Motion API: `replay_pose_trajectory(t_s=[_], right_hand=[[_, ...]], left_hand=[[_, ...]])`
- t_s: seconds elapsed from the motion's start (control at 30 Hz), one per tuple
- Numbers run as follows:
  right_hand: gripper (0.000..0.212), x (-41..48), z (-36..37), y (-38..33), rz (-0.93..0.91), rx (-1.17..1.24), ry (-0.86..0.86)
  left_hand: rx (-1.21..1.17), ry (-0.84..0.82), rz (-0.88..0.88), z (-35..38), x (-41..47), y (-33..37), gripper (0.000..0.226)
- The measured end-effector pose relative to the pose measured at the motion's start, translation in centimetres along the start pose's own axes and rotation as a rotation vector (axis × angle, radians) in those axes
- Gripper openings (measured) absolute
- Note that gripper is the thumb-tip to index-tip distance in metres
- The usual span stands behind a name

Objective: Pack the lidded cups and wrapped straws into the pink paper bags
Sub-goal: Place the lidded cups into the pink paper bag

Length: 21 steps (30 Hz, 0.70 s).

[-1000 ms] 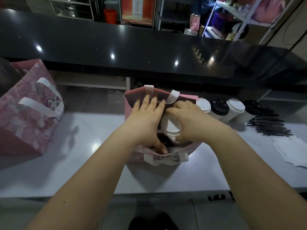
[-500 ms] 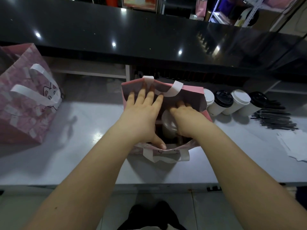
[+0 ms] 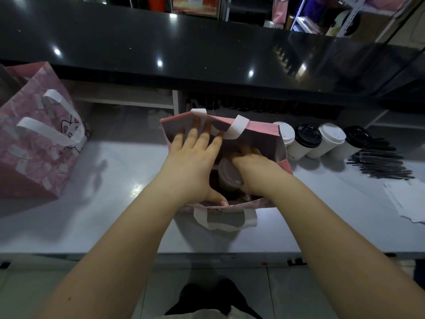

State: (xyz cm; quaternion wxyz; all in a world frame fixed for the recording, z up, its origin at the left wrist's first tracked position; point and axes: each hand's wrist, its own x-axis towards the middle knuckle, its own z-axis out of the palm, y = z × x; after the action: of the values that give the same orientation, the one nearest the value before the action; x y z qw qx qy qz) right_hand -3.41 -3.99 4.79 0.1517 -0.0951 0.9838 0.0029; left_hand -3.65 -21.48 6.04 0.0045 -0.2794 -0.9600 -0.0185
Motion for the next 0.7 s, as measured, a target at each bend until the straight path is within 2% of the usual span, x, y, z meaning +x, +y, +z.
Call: replay_pose_trajectory(t_s=[0.3,0.43,0.7], right_hand=[[0.078,-0.6,0.6,0.2,-0.052,0.003,-0.050],[0.084,-0.3,1.6,0.4,-0.084,-0.005,-0.131],[0.073,0.6,4.6,2.2,-0.065,0.021,-0.159]], left_hand=[[0.020,-0.013,0.011,0.0,0.0,0.2,0.138],[0.033,-0.020,0.003,0.0,0.0,0.2,0.140],[0.057,0.004,0.017,0.3,-0.6,0.2,0.140]])
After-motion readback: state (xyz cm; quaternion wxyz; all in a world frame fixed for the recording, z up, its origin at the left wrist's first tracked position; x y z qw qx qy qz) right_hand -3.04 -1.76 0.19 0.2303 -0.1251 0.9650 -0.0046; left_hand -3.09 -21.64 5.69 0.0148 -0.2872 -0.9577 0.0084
